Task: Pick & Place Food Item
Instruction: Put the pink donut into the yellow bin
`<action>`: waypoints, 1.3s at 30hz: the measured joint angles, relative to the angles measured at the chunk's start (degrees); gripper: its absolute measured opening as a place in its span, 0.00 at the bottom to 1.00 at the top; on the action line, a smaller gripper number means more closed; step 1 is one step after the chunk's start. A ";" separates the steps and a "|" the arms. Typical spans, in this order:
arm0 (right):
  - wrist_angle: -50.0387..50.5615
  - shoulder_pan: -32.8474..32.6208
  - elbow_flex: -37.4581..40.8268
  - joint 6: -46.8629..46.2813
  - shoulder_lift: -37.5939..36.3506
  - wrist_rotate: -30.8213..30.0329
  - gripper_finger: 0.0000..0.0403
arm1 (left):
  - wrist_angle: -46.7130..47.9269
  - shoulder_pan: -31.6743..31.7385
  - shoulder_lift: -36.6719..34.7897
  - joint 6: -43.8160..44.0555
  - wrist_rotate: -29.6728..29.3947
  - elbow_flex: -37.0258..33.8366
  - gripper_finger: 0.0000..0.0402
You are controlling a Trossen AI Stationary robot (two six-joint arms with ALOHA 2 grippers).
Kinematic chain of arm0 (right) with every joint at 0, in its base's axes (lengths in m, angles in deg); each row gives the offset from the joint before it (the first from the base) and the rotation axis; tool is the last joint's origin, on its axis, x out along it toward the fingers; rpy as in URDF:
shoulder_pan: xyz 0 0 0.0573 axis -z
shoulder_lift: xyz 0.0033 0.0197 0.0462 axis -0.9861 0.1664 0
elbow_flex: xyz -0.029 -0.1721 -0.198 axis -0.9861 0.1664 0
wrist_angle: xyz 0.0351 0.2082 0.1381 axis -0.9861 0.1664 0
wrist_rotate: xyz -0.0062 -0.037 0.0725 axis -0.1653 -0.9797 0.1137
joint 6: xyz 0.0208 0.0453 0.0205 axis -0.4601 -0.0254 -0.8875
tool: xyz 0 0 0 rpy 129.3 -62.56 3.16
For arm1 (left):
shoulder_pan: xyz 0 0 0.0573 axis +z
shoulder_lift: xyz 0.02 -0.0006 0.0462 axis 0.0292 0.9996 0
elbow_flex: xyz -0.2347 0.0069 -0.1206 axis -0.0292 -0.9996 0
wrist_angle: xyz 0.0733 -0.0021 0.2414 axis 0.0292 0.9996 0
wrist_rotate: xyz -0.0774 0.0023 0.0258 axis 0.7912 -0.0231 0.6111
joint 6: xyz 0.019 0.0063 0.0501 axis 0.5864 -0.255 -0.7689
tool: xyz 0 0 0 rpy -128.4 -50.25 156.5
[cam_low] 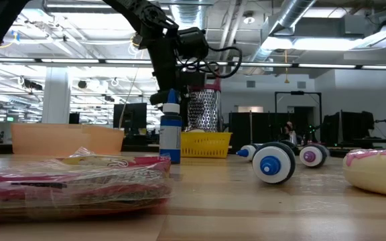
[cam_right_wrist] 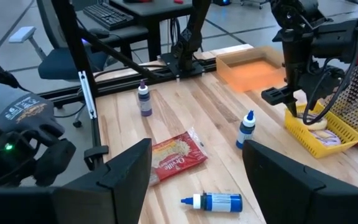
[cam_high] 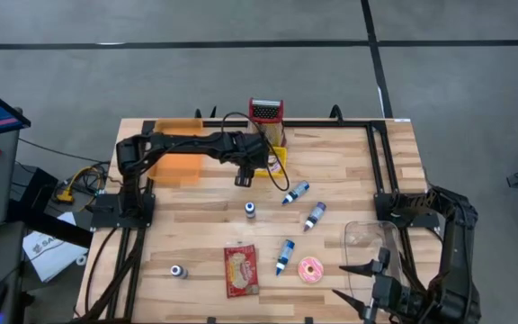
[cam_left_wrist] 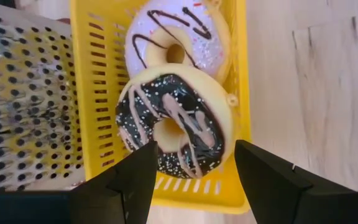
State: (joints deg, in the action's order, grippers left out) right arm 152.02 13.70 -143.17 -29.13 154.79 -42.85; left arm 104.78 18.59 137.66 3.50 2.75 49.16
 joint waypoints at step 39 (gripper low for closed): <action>-5.65 17.76 10.38 14.99 1.00 36.86 0.61 | -44.59 -49.95 -46.78 11.22 -36.06 -32.50 0.52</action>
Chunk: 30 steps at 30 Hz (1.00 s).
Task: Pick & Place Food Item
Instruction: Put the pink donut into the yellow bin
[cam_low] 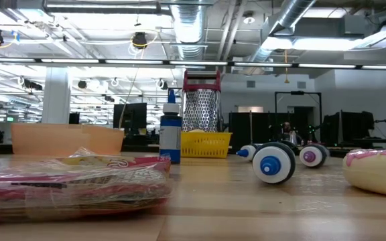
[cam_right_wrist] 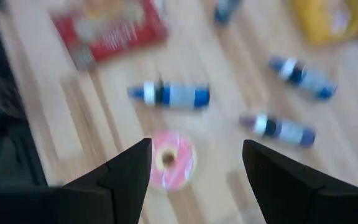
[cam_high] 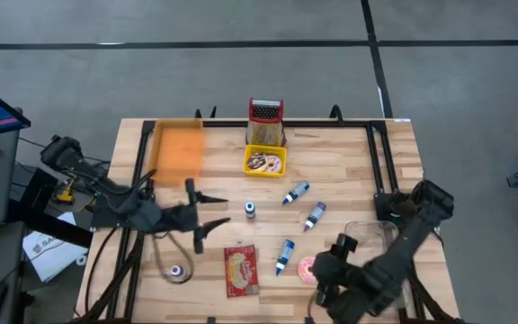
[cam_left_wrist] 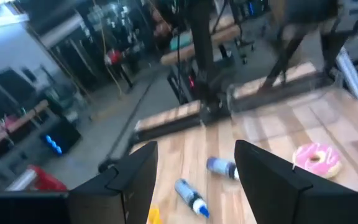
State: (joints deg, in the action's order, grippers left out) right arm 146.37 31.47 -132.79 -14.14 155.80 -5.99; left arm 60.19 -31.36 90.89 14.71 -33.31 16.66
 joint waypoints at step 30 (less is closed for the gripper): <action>-28.49 14.86 25.70 24.07 -0.39 26.94 0.61 | -3.53 -8.68 -0.69 -5.54 -10.36 0.02 0.52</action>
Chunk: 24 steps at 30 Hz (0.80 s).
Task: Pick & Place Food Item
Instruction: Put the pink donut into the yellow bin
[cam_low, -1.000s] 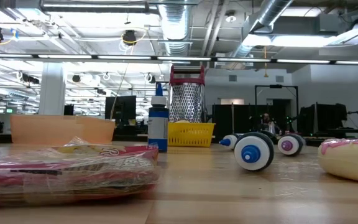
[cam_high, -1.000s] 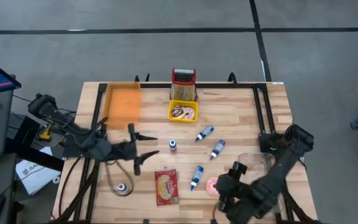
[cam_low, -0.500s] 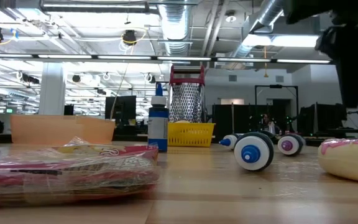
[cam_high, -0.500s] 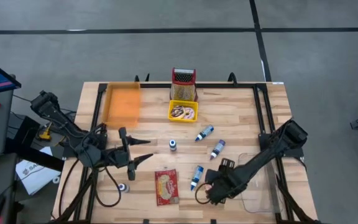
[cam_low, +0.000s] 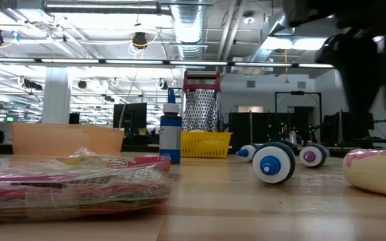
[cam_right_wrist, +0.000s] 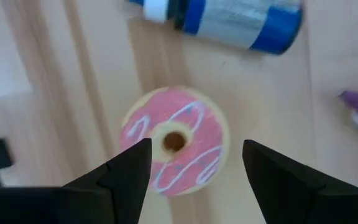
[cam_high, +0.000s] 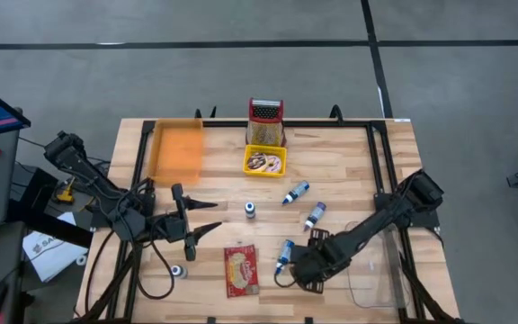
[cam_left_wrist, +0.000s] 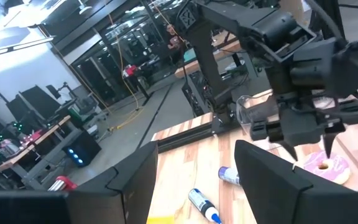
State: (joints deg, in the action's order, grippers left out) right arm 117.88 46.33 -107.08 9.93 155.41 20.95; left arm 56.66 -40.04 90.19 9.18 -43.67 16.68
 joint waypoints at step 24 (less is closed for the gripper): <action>-1.57 2.46 5.22 10.22 -0.70 2.96 0.61 | -0.37 0.22 0.04 0.32 0.15 0.00 0.52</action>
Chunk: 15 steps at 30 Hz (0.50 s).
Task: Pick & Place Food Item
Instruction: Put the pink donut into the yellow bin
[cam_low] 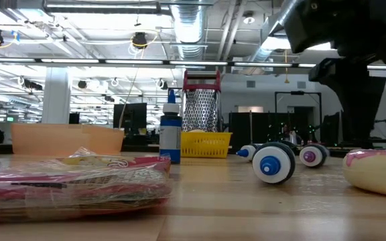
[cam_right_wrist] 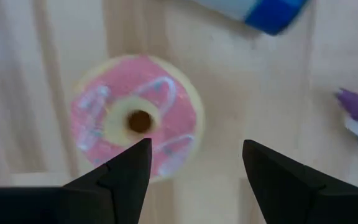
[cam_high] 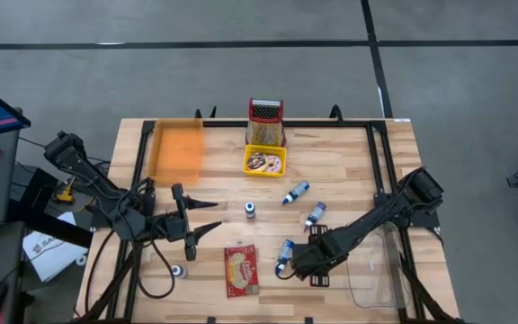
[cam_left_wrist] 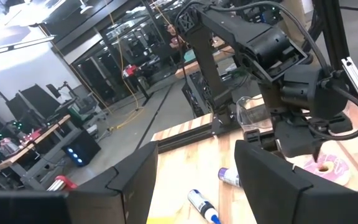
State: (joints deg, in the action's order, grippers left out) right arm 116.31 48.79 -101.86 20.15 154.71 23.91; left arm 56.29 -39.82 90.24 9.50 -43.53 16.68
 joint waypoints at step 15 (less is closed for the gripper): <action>-4.70 0.37 0.16 -2.38 0.02 1.34 0.61 | 0.02 0.00 0.00 0.29 0.08 0.02 0.52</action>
State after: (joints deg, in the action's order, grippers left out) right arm 111.60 49.16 -101.70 17.77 154.73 25.25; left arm 56.31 -39.82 90.24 9.79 -43.45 16.70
